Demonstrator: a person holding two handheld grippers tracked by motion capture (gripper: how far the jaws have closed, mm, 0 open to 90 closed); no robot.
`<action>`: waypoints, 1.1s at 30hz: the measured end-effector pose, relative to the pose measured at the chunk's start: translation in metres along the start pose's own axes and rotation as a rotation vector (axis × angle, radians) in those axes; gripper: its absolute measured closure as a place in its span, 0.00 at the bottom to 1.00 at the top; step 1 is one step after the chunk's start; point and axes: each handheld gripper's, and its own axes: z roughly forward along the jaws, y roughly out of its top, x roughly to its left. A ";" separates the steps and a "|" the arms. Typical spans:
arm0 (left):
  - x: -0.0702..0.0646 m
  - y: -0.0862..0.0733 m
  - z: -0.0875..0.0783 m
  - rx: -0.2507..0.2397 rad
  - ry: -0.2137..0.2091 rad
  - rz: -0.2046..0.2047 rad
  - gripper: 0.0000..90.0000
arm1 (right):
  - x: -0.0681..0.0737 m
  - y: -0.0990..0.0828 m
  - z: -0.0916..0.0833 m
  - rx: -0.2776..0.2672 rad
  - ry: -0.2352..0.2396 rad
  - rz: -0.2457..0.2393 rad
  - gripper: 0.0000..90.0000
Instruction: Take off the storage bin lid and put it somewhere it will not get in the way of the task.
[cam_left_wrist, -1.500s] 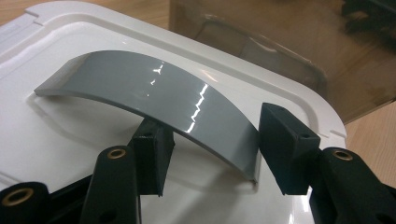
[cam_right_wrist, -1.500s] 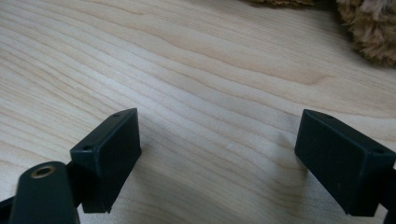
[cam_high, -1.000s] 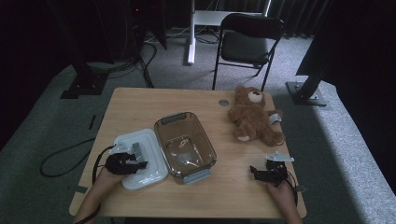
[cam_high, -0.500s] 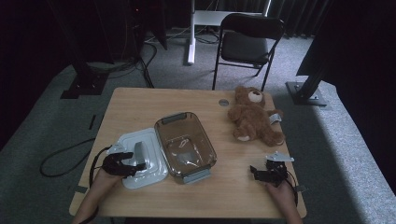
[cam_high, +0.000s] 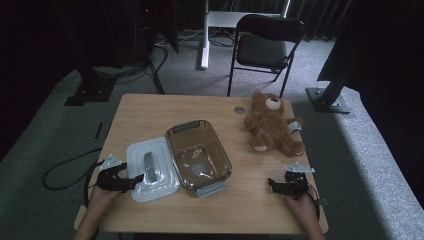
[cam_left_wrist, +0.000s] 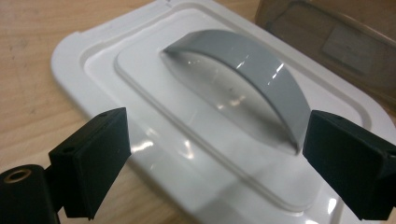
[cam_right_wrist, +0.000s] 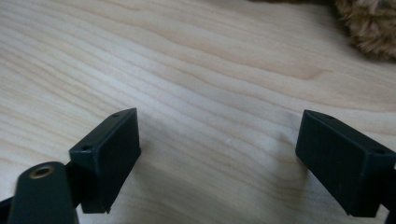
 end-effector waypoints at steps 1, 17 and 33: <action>0.000 -0.001 -0.002 -0.008 0.022 -0.002 0.09 | 0.000 0.000 0.000 0.006 0.004 -0.005 0.12; 0.008 -0.022 -0.012 0.023 0.139 -0.075 0.01 | -0.007 0.028 -0.029 -0.051 0.013 0.065 0.13; 0.010 -0.029 -0.009 0.058 0.191 -0.101 0.01 | -0.035 0.094 -0.038 -0.152 -0.044 0.164 0.13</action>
